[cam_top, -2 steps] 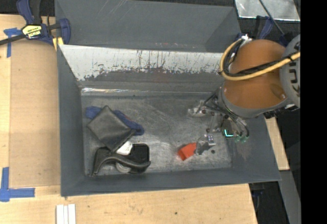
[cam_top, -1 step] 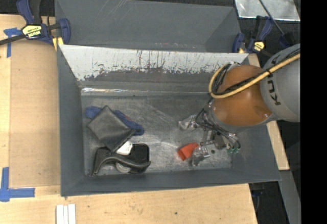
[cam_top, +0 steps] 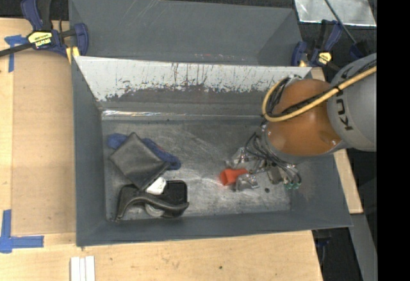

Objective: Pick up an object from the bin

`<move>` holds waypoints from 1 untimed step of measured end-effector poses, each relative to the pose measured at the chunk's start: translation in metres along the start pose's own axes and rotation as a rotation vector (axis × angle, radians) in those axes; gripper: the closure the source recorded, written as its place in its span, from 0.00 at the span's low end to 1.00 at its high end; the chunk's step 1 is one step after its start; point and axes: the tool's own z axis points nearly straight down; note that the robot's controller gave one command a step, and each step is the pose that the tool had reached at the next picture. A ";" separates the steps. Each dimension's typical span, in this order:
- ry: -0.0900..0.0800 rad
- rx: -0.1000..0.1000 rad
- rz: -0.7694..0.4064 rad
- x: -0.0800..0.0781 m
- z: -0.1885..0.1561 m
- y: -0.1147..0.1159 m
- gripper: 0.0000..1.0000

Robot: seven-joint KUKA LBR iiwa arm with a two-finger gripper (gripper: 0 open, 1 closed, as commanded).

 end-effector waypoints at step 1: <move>0.012 -0.001 -0.052 -0.022 -0.161 -0.009 1.00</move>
Offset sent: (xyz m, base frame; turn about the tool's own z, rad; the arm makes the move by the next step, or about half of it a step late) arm 0.0159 -0.0046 0.1562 -0.0543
